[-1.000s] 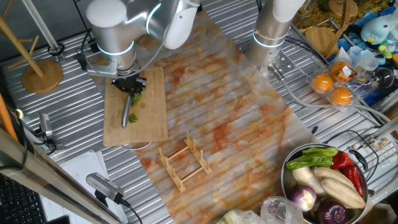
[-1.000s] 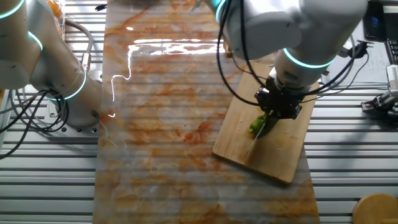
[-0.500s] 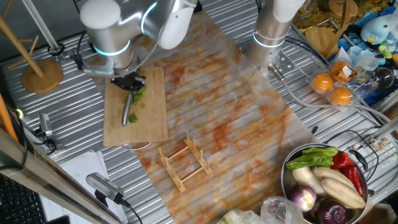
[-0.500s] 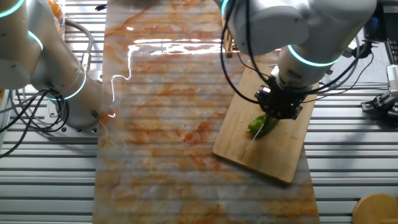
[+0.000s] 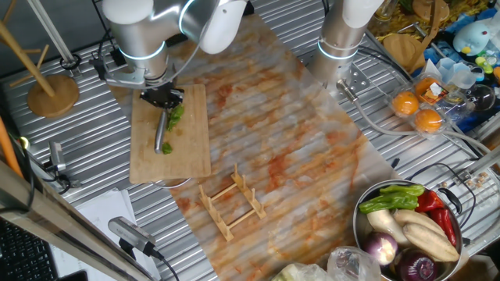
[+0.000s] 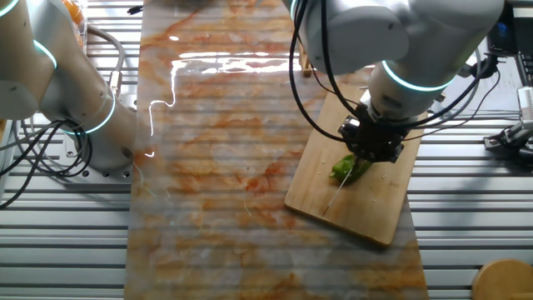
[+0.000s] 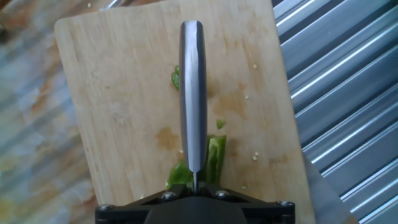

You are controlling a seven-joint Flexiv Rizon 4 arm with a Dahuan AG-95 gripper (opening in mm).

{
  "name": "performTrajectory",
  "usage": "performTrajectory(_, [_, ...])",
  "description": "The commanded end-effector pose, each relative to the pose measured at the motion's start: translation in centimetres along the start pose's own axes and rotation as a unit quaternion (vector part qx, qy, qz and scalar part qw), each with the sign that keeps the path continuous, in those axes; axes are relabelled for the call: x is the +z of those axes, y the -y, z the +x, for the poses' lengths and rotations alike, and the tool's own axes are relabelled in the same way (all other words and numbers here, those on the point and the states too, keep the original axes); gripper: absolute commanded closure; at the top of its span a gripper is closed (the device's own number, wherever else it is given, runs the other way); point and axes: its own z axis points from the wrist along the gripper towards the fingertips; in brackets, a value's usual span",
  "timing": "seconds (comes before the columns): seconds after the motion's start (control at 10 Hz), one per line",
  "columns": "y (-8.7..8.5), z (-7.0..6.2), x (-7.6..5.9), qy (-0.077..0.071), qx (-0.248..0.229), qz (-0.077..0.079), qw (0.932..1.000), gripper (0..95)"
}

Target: Chop the chili peppers

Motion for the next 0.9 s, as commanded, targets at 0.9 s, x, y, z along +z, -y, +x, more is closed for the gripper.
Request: performTrajectory(0.9, [0.2,1.0,2.7,0.011,-0.035,0.002,0.9993,95.0])
